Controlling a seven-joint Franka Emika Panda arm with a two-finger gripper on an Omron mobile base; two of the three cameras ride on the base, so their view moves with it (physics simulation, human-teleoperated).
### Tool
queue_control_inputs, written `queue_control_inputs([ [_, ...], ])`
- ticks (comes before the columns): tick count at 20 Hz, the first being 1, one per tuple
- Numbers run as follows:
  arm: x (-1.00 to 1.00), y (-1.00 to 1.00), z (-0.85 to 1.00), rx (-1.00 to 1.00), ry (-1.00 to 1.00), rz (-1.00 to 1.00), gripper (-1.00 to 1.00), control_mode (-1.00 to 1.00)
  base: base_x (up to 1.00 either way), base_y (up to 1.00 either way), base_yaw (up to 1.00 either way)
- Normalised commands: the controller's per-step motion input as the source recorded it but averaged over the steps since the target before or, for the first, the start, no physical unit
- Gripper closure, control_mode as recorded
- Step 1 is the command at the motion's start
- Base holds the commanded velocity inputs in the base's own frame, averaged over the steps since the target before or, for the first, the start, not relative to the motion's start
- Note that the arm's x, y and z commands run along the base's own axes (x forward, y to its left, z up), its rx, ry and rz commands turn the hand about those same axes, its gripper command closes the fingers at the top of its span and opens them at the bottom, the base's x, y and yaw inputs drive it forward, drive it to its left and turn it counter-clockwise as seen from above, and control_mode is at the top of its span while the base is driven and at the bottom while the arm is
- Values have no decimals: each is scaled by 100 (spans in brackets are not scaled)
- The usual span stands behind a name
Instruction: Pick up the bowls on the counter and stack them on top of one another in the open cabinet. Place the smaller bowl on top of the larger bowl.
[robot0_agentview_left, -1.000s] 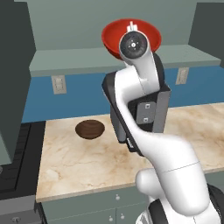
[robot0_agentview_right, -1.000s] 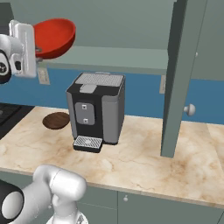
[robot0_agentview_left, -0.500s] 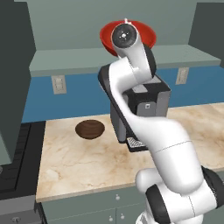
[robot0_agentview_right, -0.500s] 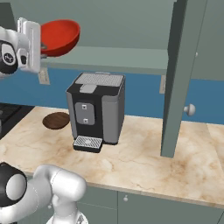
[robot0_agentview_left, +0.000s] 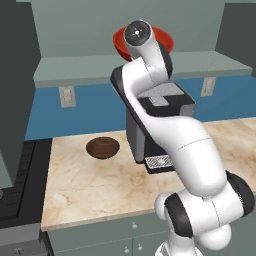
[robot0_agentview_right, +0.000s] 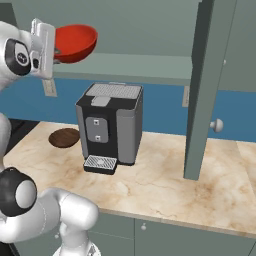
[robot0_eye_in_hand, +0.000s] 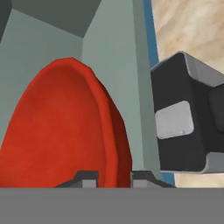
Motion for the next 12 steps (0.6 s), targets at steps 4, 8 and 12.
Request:
queue_control_inputs([
  [4,38,3,-7,3,3,-1,100,-100,0,0,0],
  [8,35,5,-10,2,2,-1,100,-100,0,0,0],
  [12,32,5,-12,2,1,-1,100,-100,0,0,0],
])
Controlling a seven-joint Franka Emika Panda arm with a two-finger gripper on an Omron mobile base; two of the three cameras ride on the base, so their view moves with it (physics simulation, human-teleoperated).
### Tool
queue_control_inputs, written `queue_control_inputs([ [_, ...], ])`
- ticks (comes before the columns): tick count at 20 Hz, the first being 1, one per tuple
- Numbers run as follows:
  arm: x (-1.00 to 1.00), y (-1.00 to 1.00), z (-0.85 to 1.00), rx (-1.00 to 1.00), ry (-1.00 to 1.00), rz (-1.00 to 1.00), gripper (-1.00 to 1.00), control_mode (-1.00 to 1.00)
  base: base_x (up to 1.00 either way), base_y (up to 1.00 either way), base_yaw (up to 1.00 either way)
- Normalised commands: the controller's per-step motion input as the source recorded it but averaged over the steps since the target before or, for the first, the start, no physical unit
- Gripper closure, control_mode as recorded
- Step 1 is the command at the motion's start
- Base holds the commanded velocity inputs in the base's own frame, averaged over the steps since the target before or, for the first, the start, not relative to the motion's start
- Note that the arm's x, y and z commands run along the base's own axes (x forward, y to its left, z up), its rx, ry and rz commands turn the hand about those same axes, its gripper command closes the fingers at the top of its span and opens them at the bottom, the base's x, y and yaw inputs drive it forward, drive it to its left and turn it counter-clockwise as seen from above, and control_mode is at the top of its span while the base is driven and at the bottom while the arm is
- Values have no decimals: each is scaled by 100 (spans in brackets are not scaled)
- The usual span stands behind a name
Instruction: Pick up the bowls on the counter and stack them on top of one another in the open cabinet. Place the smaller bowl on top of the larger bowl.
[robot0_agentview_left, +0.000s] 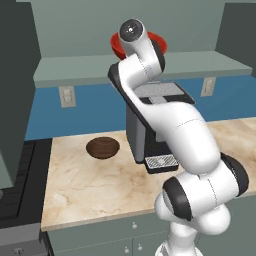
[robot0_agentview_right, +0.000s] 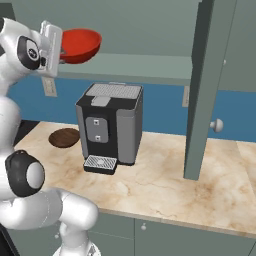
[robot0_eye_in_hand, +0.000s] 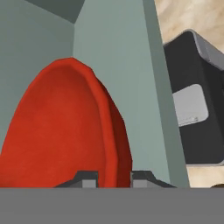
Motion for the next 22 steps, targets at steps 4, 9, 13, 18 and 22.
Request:
queue_control_inputs([
  [4,31,5,-12,2,1,-1,100,-100,0,0,0],
  [9,29,4,-12,3,1,-1,100,-100,0,0,0],
  [13,28,4,-13,3,1,-1,100,-100,0,0,0],
  [18,29,4,-13,3,1,-1,100,-100,0,0,0],
  [22,31,5,-10,3,1,-1,100,-100,0,0,0],
])
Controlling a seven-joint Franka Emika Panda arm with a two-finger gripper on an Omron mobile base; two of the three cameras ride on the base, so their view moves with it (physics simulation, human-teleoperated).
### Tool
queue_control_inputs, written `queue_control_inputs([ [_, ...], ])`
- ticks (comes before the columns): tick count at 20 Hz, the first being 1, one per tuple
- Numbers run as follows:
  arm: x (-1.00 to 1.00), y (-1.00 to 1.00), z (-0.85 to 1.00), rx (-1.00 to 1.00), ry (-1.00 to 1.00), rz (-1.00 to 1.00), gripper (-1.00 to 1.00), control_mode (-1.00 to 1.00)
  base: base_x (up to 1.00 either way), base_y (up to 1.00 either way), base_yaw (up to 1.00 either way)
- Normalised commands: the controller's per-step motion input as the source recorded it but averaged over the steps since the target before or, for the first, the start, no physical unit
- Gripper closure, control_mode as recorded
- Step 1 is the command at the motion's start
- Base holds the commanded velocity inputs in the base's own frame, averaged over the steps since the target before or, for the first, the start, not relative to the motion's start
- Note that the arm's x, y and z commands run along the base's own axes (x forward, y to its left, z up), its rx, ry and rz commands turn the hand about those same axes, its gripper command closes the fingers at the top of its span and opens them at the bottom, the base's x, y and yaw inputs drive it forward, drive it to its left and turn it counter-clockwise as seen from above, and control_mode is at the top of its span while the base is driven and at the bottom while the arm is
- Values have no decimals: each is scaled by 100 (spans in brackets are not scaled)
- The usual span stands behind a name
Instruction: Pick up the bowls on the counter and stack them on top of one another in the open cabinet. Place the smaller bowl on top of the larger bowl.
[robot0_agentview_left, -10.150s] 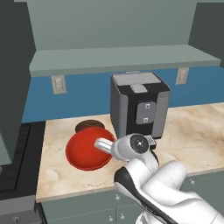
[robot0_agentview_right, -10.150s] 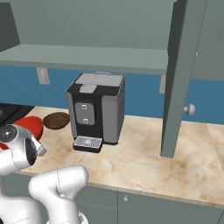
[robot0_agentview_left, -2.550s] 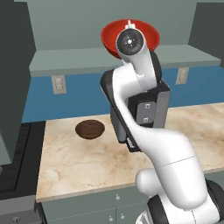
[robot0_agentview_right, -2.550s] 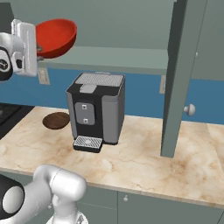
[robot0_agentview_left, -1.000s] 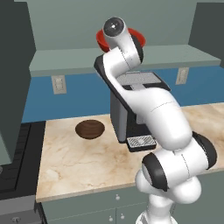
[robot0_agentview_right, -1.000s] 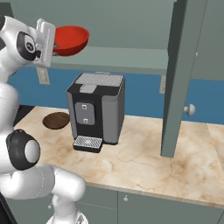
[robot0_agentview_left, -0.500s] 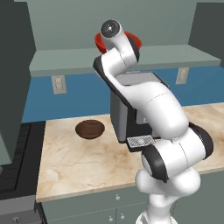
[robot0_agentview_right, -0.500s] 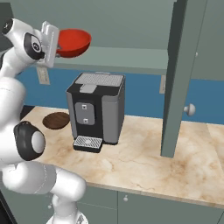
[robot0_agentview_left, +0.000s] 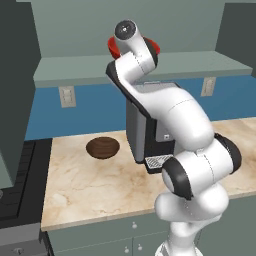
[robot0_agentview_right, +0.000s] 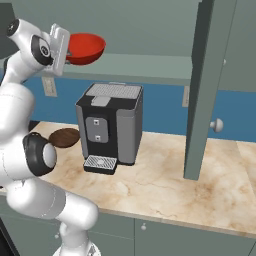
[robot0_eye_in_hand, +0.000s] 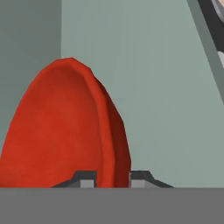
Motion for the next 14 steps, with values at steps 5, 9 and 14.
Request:
queue_control_inputs([
  [5,15,8,-20,2,2,-1,-100,-100,0,0,0],
  [9,0,0,-20,2,0,0,-100,-100,0,0,0],
  [14,2,0,-9,4,0,0,-100,-100,0,0,0],
])
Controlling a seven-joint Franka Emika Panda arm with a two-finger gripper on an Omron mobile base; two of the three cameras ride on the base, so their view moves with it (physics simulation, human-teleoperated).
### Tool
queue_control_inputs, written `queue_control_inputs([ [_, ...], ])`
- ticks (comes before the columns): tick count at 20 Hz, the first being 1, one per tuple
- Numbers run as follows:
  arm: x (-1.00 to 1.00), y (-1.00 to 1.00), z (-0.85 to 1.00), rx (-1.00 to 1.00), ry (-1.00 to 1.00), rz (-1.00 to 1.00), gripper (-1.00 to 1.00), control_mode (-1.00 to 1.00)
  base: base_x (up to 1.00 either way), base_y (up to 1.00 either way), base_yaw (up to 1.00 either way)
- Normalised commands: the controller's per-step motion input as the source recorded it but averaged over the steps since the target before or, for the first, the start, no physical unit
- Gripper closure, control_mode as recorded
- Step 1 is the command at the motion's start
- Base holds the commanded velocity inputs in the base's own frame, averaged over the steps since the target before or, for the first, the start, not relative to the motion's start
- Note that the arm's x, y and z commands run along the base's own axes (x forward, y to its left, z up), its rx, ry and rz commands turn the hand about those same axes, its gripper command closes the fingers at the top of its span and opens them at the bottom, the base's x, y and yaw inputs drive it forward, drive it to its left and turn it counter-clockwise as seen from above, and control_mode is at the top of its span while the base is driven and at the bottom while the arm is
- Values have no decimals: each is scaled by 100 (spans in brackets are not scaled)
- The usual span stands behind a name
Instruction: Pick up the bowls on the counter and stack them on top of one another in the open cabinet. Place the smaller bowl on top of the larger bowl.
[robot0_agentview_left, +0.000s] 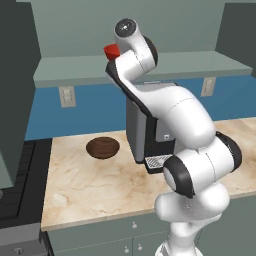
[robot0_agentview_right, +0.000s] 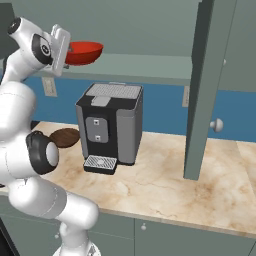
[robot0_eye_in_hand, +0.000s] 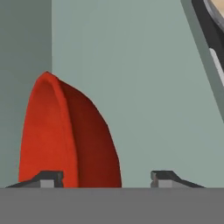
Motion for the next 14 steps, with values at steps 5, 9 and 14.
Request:
queue_control_inputs([
  [5,0,0,0,5,-6,0,-100,-100,0,0,0],
  [9,-1,0,0,6,-11,0,-100,-100,0,0,0],
  [14,-31,1,-17,10,-14,-1,-100,-100,0,0,0],
])
